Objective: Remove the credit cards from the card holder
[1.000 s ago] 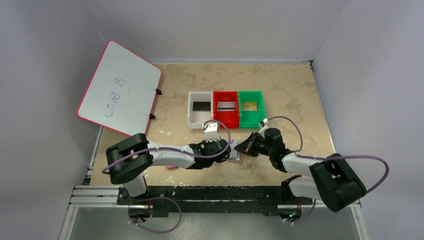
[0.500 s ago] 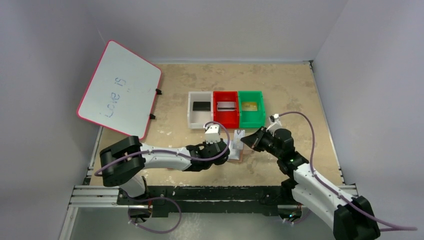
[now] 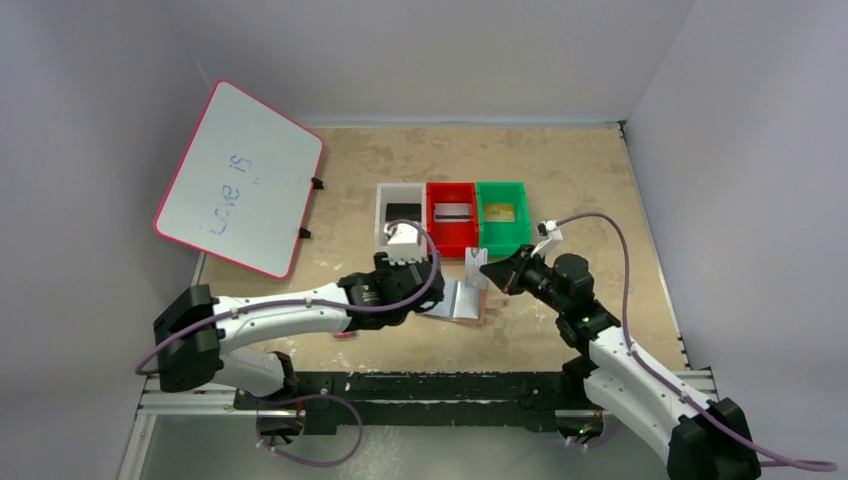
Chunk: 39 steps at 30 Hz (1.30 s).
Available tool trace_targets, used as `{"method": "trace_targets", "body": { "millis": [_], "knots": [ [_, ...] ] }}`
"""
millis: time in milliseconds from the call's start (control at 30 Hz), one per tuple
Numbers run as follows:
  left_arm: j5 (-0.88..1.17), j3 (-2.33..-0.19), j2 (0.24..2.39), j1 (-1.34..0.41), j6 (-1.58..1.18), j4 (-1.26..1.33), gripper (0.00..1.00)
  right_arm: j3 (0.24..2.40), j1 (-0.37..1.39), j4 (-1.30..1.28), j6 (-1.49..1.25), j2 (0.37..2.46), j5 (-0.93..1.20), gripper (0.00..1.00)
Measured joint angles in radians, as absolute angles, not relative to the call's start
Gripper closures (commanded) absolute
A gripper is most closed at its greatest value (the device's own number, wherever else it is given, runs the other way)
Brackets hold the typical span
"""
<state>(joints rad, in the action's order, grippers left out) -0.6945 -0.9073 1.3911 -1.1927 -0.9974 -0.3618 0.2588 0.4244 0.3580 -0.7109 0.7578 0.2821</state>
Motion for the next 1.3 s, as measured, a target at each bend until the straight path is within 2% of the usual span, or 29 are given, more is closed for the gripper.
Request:
{"method": "trace_targets", "body": {
  "millis": [300, 600, 967, 1300],
  "knots": [
    [-0.775, -0.919, 1.222, -0.927, -0.948, -0.606, 0.18, 0.337, 0.432, 0.402, -0.580, 0.787, 0.281, 1.00],
    [-0.896, -0.868, 0.920, -0.794, -0.867, -0.710, 0.18, 0.447, 0.454, 0.415, -0.376, 0.828, 0.228, 1.00],
    [-0.929, -0.857, 0.989, -0.772, -0.702, -0.741, 0.17, 0.611, 0.509, 0.401, -0.073, 0.982, 0.191, 1.00],
    [-0.834, -0.850, 0.909, -0.503, -0.669, -0.706, 0.16, 0.792, 0.644, 0.330, 0.306, 1.266, 0.014, 1.00]
  ]
}}
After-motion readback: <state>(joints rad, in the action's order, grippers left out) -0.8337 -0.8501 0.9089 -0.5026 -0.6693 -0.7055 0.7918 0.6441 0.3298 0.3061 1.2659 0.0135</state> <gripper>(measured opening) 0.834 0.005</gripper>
